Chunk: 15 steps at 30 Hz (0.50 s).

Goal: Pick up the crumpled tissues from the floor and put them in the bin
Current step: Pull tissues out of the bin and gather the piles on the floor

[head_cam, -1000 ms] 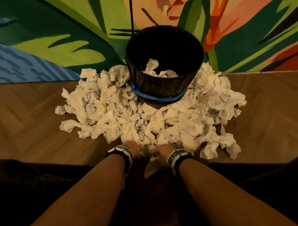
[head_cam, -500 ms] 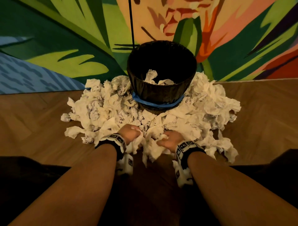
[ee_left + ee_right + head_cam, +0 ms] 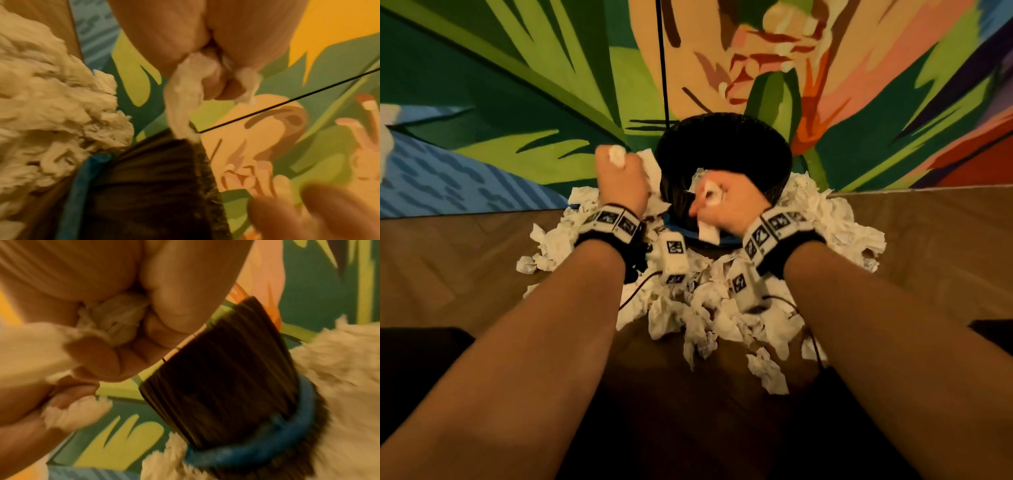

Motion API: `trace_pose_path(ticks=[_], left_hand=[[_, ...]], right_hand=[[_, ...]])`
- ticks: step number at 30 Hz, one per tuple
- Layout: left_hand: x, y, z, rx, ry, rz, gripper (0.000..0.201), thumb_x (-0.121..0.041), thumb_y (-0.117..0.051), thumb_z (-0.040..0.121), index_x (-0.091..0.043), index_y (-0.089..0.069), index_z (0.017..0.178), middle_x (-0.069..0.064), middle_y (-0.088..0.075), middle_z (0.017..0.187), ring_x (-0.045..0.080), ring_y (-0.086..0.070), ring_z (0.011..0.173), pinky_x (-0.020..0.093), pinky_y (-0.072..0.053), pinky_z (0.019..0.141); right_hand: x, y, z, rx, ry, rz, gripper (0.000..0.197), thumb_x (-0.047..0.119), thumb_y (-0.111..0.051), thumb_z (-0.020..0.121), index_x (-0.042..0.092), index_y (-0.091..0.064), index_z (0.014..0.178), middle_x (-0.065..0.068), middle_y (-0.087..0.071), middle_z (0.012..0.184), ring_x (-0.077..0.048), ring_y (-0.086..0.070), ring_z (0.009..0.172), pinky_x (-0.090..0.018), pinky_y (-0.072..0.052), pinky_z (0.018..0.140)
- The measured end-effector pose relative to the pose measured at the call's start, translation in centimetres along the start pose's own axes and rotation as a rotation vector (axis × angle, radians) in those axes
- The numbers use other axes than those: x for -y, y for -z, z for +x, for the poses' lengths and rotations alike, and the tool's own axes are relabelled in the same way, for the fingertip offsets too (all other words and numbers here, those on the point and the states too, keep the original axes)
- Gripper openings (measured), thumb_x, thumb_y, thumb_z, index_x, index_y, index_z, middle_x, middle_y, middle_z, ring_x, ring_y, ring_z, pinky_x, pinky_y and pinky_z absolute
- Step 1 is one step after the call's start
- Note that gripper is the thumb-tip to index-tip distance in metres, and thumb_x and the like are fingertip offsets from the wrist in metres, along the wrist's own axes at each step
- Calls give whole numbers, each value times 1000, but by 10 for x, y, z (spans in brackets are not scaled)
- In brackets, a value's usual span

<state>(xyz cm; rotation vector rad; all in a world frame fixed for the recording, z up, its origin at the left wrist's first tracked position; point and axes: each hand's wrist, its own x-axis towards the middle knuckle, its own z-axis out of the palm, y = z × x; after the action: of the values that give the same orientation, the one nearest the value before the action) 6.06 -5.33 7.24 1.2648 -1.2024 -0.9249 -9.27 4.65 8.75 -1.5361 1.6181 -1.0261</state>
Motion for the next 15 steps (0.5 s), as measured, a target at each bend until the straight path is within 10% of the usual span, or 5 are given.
trace_pose_path(ticks=[4, 8, 15], left_hand=[[-36, -19, 9, 101, -93, -32, 26, -6, -44, 88, -29, -55, 93, -5, -49, 70, 3, -42, 49, 21, -36, 48], [-53, -35, 26, 353, -98, 247, 11, -18, -40, 97, -16, -47, 90, -2, -45, 82, 17, -41, 77, 17, -36, 61], [-59, -53, 26, 490, -144, 78, 26, -1, -33, 95, -7, -56, 104, 2, -54, 80, 6, -52, 64, 17, -42, 58]], right_hand=[[29, 37, 34, -138, 85, -105, 11, 17, -77, 77, 21, -68, 80, 7, -67, 78, -1, -62, 74, -20, -48, 70], [37, 78, 53, -67, 45, -432, 25, 44, -72, 83, 21, -64, 79, 5, -60, 73, -14, -58, 73, -27, -47, 65], [-7, 82, 59, -248, -43, -293, 18, 9, -54, 88, 17, -40, 95, 4, -45, 77, -12, -45, 66, -12, -31, 44]])
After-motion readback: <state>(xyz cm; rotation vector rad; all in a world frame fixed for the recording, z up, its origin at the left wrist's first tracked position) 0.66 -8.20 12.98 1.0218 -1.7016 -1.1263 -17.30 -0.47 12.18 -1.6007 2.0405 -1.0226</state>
